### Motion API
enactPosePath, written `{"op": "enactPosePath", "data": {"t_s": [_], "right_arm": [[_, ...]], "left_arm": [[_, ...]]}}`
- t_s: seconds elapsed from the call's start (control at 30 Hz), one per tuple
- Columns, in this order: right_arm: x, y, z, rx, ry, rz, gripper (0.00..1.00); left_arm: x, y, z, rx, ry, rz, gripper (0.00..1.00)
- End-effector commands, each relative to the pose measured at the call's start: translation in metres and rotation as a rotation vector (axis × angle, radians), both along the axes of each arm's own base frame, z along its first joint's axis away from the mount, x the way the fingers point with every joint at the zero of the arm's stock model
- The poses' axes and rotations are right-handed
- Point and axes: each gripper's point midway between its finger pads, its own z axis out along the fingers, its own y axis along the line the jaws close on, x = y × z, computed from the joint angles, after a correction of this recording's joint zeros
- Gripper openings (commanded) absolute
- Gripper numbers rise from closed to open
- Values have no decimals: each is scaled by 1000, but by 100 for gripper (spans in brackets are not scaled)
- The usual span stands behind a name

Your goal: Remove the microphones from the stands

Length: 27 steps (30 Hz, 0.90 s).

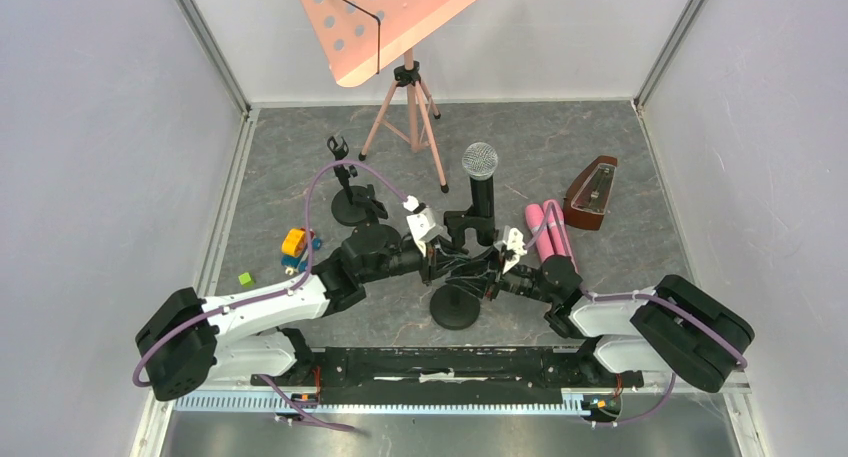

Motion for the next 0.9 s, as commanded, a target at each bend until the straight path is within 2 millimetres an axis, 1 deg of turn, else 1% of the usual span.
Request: {"op": "enactPosePath", "data": {"t_s": [0.0, 0.07, 0.13, 0.17, 0.2, 0.33, 0.37, 0.4, 0.53, 0.63, 0.67, 0.73, 0.87], "right_arm": [[28, 1, -5, -44, 25, -108, 17], [36, -4, -10, -61, 27, -170, 10], [43, -11, -6, -45, 12, -245, 1], [46, -13, -3, -35, 3, -280, 0], [51, -15, 1, -26, -9, -331, 0], [55, -9, 16, -22, -83, -480, 0], [58, -10, 18, -28, -97, -535, 0], [62, -16, 20, -26, -95, -608, 0], [71, -30, 18, -17, -51, -821, 0], [75, -36, 12, -76, -48, -967, 0], [75, -37, 12, -80, -52, -989, 0], [74, -45, 11, -67, -41, -1064, 0], [71, -45, 11, -47, -69, -1050, 0]], "left_arm": [[2, -2, 36, -120, -63, 13, 2], [8, 0, 35, -120, -56, 47, 2], [13, 2, 33, -115, -47, 82, 2], [16, 2, 34, -116, -41, 99, 2], [20, 3, 31, -112, -31, 121, 2], [25, 2, 31, -115, -24, 144, 2], [25, 2, 32, -114, -22, 146, 2], [26, 1, 31, -112, -19, 146, 2], [26, 4, 32, -109, -17, 154, 2], [26, 6, 31, -107, -21, 164, 2], [27, 6, 32, -107, -21, 166, 2], [27, 7, 30, -102, -20, 171, 2], [27, 7, 29, -93, -20, 169, 2]]}}
